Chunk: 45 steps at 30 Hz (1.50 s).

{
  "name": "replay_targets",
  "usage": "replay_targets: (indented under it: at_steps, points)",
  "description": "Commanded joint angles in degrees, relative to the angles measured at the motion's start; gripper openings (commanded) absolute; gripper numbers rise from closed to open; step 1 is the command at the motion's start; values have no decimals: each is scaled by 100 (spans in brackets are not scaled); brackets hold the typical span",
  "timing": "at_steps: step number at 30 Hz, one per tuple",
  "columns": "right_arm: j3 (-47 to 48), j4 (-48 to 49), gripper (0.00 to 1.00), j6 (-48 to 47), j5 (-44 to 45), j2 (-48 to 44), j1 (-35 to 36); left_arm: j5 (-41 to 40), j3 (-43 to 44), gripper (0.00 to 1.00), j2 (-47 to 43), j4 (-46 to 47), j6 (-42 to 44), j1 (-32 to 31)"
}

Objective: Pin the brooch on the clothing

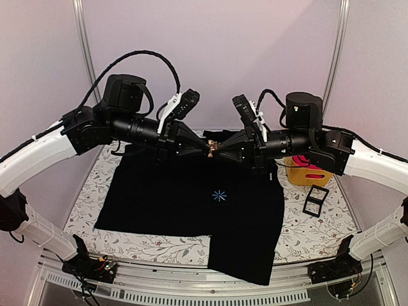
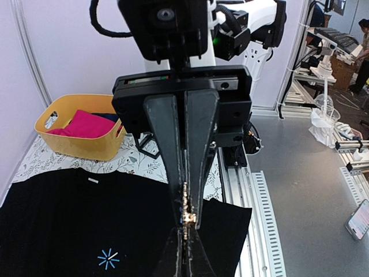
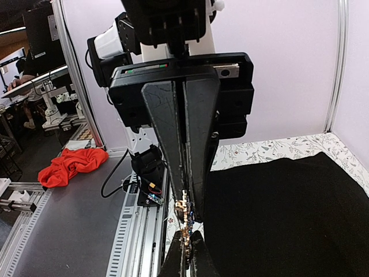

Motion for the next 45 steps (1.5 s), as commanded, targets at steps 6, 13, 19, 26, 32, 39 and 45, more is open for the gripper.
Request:
replay_targets:
  at_steps: [6,13,19,26,32,39,45]
  points:
    - [102,-10,0,1,64,8,27,126,-160,0,-114,140,71,58]
    - [93,29,0,-59,-17,0,30,44,-262,0,-212,232,51,63]
    - [105,52,0,-64,9,-9,27,-29,-402,2,-320,345,55,62]
    - [87,-20,0,-61,97,-9,32,-199,-626,42,-529,482,140,61]
    - [115,-22,0,-83,-12,16,27,-466,-1099,53,-818,993,161,69]
    - [109,-38,0,-147,-67,35,27,-343,-1834,65,-1031,2175,-116,41]
    - [60,-58,0,-140,-25,18,27,-413,-1974,67,-1047,2651,-276,-7]
